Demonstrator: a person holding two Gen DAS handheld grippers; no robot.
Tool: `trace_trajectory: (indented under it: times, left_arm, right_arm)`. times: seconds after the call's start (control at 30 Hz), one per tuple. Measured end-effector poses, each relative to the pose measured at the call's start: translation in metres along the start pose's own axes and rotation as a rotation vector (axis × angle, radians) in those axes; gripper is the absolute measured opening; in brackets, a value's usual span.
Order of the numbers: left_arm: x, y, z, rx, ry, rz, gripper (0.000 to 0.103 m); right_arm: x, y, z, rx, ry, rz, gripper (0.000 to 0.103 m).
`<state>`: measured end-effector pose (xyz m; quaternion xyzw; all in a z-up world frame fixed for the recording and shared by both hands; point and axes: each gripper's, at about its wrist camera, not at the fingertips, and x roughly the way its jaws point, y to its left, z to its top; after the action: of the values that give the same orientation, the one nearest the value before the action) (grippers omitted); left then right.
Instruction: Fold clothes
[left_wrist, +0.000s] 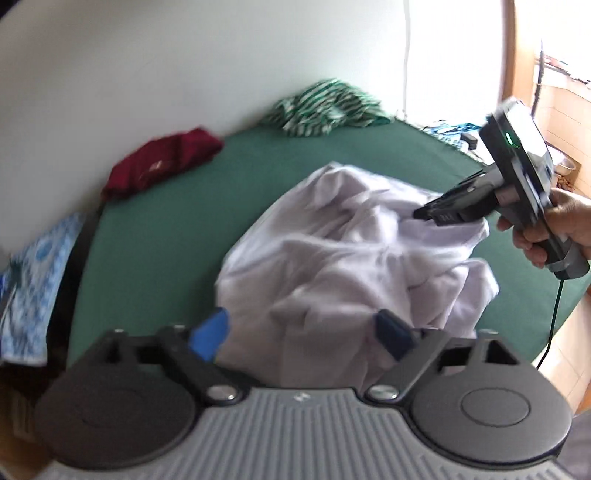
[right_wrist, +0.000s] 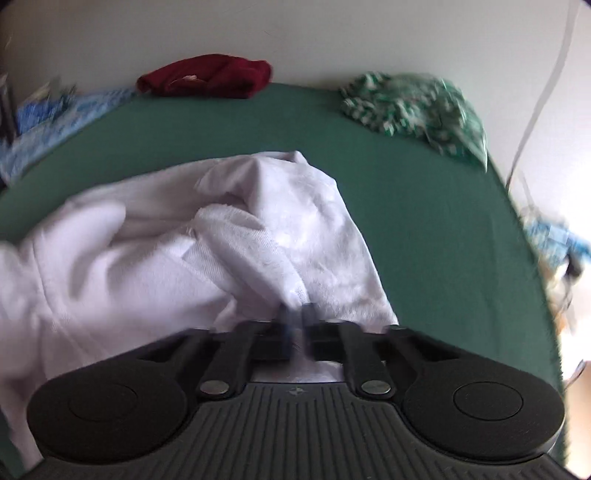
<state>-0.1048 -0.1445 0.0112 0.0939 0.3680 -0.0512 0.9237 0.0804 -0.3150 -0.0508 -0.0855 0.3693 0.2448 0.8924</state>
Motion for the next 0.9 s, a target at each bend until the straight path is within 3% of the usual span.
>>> trace_trajectory:
  times: [0.13, 0.17, 0.23, 0.3, 0.33, 0.37, 0.4, 0.5, 0.63, 0.67, 0.7, 0.83, 0.9]
  left_arm:
    - [0.003, -0.013, 0.005, 0.026, -0.001, -0.133, 0.097]
    - [0.008, -0.015, 0.005, 0.032, 0.006, -0.134, 0.102]
    - [0.018, -0.018, 0.004, 0.042, 0.023, -0.125, 0.102]
    - [0.033, -0.019, 0.002, 0.038, 0.051, -0.107, 0.100]
    - [0.042, -0.017, 0.001, 0.028, 0.071, -0.093, 0.099]
    - [0.049, -0.013, 0.000, 0.009, 0.079, -0.083, 0.098]
    - [0.055, -0.009, -0.001, -0.013, 0.085, -0.073, 0.098]
    - [0.060, 0.015, 0.000, -0.129, 0.036, -0.155, 0.102]
    - [0.074, 0.038, 0.000, -0.257, -0.005, -0.259, 0.102]
    - [0.083, 0.037, -0.001, -0.269, 0.018, -0.252, 0.097]
    - [0.091, 0.034, -0.002, -0.281, 0.043, -0.243, 0.084]
    - [0.089, 0.021, -0.014, -0.264, 0.061, -0.234, 0.073]
    - [0.079, 0.016, -0.017, -0.236, 0.050, -0.209, 0.048]
  right_arm:
    - [-0.032, -0.015, -0.001, 0.062, -0.042, 0.032, 0.005]
    - [-0.037, -0.017, -0.004, 0.054, -0.029, 0.038, 0.005]
    - [-0.046, -0.019, -0.015, 0.028, 0.009, 0.045, 0.005]
    - [-0.052, -0.019, -0.026, 0.010, 0.023, 0.030, 0.018]
    - [-0.054, -0.020, -0.030, 0.012, 0.015, 0.015, 0.030]
    - [-0.056, -0.022, -0.032, 0.025, -0.005, -0.005, 0.039]
    - [-0.057, -0.025, -0.031, 0.042, -0.026, -0.027, 0.041]
    - [-0.051, -0.036, -0.021, 0.138, -0.080, -0.057, 0.041]
    - [-0.027, -0.043, -0.007, 0.233, -0.089, -0.021, 0.049]
    - [-0.016, -0.039, -0.005, 0.208, -0.063, -0.035, 0.049]
    - [-0.006, -0.035, -0.004, 0.180, -0.041, -0.043, 0.049]
    - [0.020, -0.021, -0.004, 0.106, -0.001, -0.058, 0.047]
    - [0.023, -0.023, 0.000, 0.103, 0.010, -0.085, 0.013]
